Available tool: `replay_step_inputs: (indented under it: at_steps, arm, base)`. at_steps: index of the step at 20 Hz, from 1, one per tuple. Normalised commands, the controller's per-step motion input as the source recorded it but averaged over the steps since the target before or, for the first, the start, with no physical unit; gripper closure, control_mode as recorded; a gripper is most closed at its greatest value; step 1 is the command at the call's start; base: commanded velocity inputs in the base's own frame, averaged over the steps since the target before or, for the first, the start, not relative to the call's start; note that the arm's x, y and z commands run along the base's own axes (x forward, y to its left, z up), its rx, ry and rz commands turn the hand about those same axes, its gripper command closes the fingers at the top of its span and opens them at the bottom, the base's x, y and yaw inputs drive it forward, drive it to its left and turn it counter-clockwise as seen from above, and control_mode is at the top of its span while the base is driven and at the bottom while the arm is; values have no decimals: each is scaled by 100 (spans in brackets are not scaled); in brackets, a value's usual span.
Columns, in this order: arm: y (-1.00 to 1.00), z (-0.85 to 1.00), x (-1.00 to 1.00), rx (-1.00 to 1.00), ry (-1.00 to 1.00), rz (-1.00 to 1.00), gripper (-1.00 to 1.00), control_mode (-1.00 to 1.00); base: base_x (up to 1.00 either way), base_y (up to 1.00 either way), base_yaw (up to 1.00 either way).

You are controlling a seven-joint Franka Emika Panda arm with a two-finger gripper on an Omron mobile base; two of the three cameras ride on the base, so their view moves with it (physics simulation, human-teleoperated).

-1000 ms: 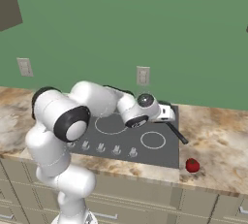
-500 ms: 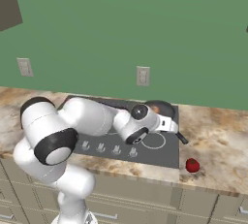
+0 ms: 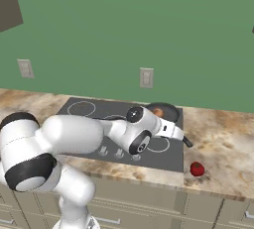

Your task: Place the pan on the rear right burner on the stove. Then place the tomato and the onion in the pan and turn on the rear right burner.

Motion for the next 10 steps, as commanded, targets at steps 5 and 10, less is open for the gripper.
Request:
replay_step_inputs:
  at_steps: [5,10]
  arm:
    - [-21,14,-7,8,4,0,-100,-100]
    - [-33,2,-2,15,7,5,-100,-100]
  base:
    - [0,0,0]
    - [0,0,0]
